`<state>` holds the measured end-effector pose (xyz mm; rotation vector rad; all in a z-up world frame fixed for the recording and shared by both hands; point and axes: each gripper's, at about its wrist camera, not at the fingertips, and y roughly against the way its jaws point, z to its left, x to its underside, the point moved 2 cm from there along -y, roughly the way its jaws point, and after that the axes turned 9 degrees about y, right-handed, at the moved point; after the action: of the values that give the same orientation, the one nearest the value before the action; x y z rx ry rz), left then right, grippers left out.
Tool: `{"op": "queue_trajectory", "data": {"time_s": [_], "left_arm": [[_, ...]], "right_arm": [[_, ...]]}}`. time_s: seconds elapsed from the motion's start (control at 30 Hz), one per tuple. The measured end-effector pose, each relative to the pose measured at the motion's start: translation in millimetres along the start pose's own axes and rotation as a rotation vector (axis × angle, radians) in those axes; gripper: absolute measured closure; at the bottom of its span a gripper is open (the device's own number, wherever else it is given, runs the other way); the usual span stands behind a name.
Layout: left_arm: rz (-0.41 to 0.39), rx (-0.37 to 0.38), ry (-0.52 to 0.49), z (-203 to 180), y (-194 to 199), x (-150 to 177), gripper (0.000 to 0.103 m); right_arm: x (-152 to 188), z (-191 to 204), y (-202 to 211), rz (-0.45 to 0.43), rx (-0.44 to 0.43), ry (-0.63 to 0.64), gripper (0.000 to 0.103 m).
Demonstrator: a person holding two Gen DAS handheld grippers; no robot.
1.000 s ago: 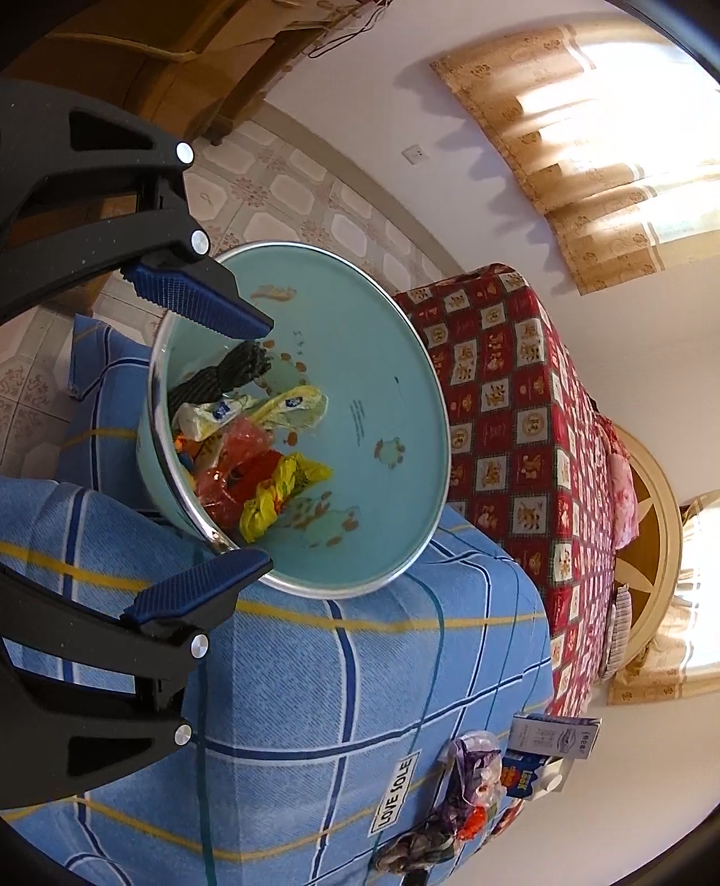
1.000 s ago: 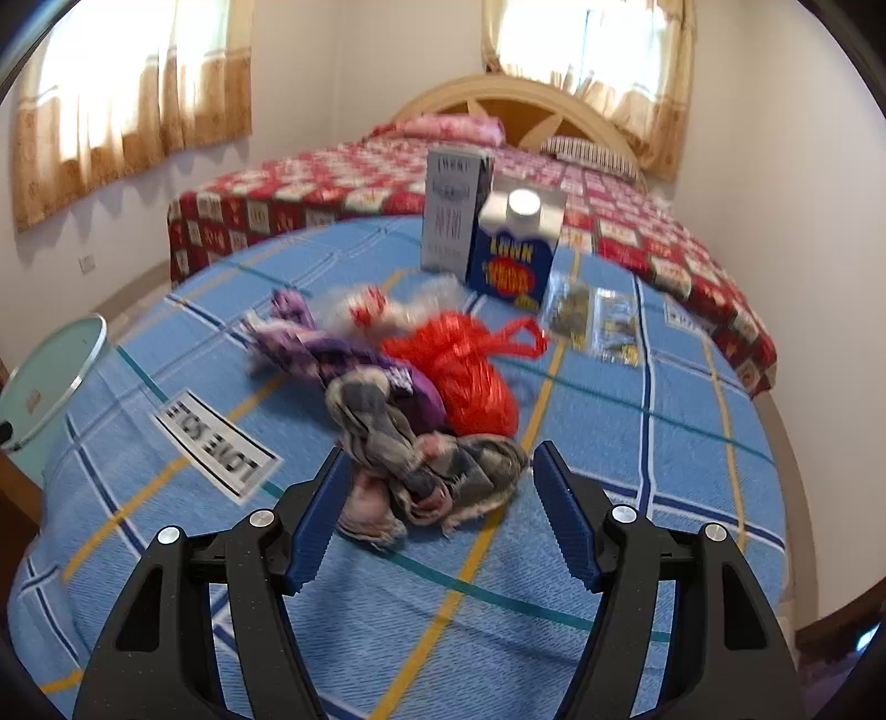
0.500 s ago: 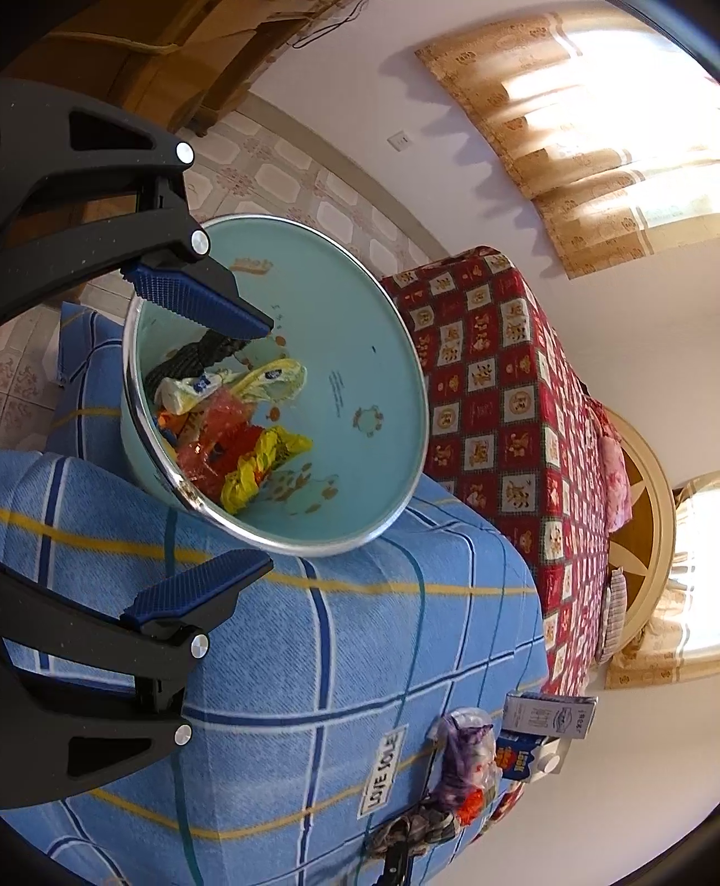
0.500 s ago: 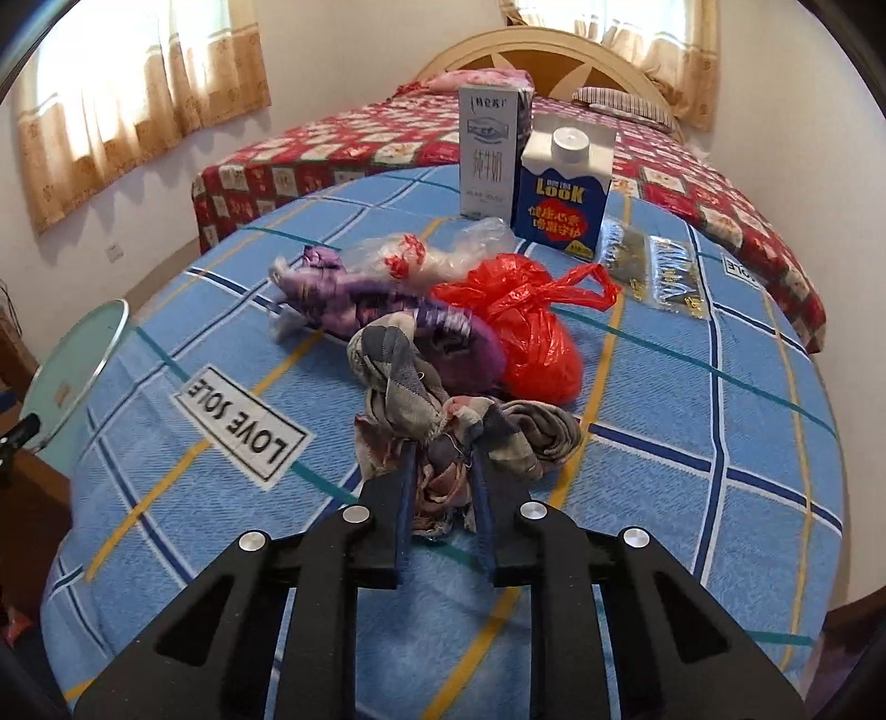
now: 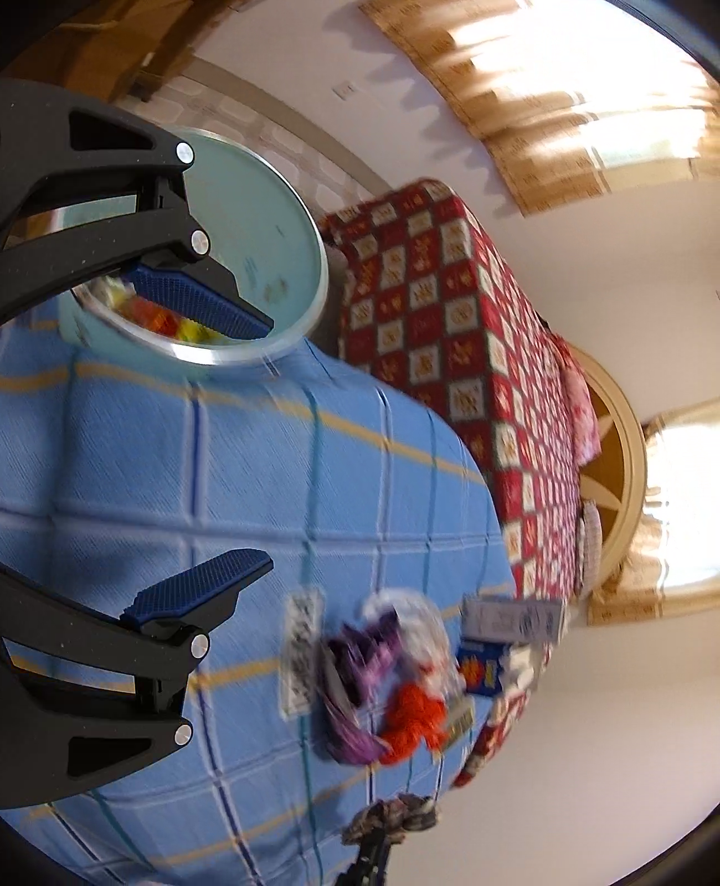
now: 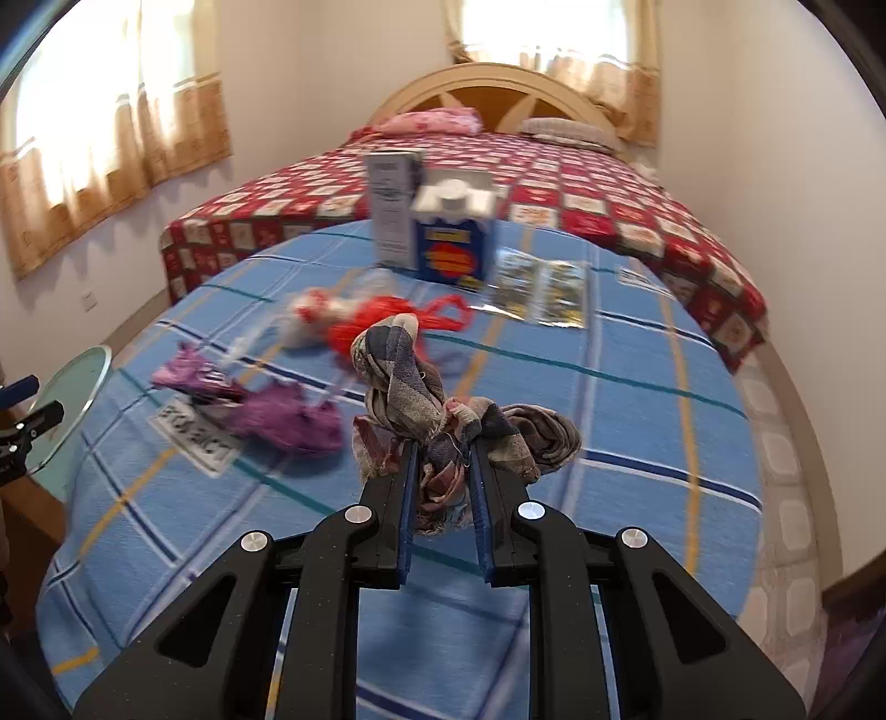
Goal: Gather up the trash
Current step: 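Grasp the purple wrapper with the left gripper while the right holds the cloth, then carry the purple wrapper over the blue bin with the left gripper while the right holds the cloth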
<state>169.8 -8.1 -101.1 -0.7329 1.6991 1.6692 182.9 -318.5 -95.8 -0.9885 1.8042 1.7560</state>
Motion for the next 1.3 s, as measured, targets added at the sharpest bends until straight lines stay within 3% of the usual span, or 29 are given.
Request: {"op": "queue_trajectory", "data": {"time_s": [0.3, 0.77, 0.8, 0.83, 0.87, 0.93, 1.03, 1.3], "left_arm": [[-0.006, 0.091, -0.057, -75, -23, -24, 0.026], [0.039, 0.113, -0.102, -115, -71, -43, 0.028], [0.053, 0.127, -0.098, -116, -76, -44, 0.031], [0.068, 0.139, -0.096, -117, -80, -44, 0.045], [0.09, 0.162, -0.098, -119, -85, -44, 0.071], [0.123, 0.201, -0.099, -120, -89, -43, 0.09], [0.104, 0.224, -0.117, -119, -77, -43, 0.097], [0.007, 0.2, -0.114, -86, -25, -37, 0.098]], "right_arm": [[20, -36, 4, -0.008, 0.042, -0.044, 0.084], [23, -62, -2, -0.028, 0.058, -0.09, 0.083], [22, -62, -3, -0.028, 0.057, -0.091, 0.083], [22, -62, -3, -0.029, 0.055, -0.091, 0.083], [20, -59, -3, -0.031, 0.05, -0.087, 0.083], [19, -55, -2, -0.036, 0.042, -0.079, 0.083], [17, -48, 1, -0.044, 0.03, -0.068, 0.083], [7, -17, 6, -0.062, -0.012, -0.026, 0.083]]}}
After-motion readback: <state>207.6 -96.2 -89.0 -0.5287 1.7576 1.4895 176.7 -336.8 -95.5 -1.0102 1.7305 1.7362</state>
